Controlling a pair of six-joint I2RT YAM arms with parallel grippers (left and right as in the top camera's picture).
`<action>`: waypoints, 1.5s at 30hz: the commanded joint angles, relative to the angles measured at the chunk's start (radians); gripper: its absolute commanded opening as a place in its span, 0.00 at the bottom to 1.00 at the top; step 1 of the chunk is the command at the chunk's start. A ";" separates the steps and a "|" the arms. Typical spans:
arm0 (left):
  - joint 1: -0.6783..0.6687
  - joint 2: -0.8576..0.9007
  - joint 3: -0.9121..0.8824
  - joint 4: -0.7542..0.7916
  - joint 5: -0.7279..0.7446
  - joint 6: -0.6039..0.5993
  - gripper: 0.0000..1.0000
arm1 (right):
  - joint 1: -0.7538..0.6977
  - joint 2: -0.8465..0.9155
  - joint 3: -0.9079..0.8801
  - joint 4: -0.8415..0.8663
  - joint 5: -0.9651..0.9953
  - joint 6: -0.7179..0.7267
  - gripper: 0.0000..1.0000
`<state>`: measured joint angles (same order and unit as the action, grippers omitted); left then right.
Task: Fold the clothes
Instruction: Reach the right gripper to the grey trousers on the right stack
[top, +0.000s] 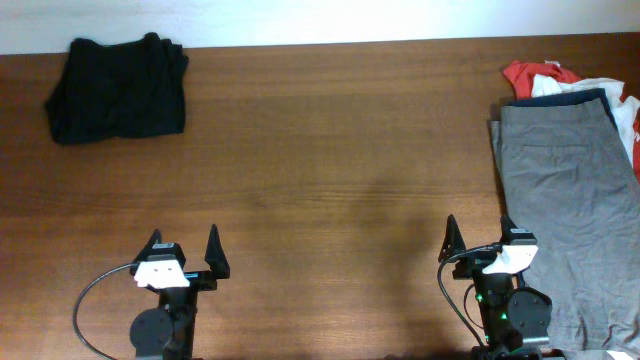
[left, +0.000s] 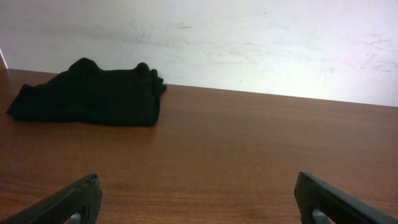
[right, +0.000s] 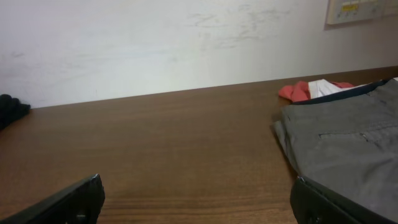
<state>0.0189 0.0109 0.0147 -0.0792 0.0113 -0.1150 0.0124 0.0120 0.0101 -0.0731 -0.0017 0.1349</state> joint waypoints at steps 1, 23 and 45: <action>0.003 -0.004 -0.006 -0.002 0.011 0.015 0.99 | -0.005 -0.008 -0.005 -0.006 -0.013 0.000 0.99; 0.003 -0.004 -0.006 -0.002 0.011 0.015 0.99 | -0.006 -0.008 -0.005 0.058 -0.035 0.032 0.99; 0.003 -0.004 -0.006 -0.002 0.011 0.015 0.99 | -0.006 0.924 0.786 0.241 -0.184 -0.061 0.99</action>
<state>0.0189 0.0132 0.0147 -0.0795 0.0113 -0.1146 0.0113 0.7872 0.6289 0.2306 -0.2047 0.1741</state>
